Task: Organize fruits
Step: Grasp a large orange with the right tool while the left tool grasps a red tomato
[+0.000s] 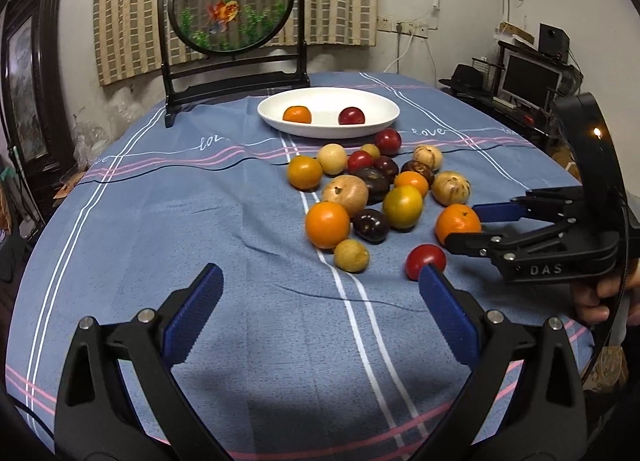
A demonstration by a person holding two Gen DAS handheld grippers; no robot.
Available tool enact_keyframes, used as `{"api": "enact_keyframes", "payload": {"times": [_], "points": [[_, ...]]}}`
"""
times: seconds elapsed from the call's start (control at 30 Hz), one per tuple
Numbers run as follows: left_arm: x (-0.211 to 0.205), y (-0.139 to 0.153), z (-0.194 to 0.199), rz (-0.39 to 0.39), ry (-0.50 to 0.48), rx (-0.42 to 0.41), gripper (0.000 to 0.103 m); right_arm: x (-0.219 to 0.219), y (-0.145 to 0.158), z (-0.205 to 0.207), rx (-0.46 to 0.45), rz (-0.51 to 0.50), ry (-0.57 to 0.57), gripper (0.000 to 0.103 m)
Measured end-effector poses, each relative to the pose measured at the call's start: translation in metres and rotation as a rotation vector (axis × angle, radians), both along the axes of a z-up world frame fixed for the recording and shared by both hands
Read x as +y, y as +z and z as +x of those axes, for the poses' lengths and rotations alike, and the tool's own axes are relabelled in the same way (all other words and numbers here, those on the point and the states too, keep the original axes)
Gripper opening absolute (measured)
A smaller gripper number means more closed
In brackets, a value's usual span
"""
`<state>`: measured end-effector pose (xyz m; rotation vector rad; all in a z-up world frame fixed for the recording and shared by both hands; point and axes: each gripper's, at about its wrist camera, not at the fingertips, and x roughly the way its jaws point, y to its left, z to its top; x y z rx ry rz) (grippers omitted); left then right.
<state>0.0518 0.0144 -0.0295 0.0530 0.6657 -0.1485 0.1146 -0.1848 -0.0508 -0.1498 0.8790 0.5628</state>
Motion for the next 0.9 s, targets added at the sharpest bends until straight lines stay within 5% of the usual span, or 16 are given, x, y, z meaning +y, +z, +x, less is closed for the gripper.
{"api": "enact_keyframes", "payload": {"times": [0.43,0.57,0.9], "points": [[-0.005,-0.005,0.000,0.006,-0.017,0.015,0.100,-0.001,-0.003,0.005,0.017,-0.007,-0.020,0.046],[-0.013,-0.003,0.001,-0.012,-0.046,0.025,0.098,-0.018,0.001,0.005,0.014,0.064,-0.055,0.045],[-0.055,-0.011,0.023,0.033,-0.199,0.087,0.065,-0.066,0.003,-0.006,0.013,0.253,-0.098,0.045]]}}
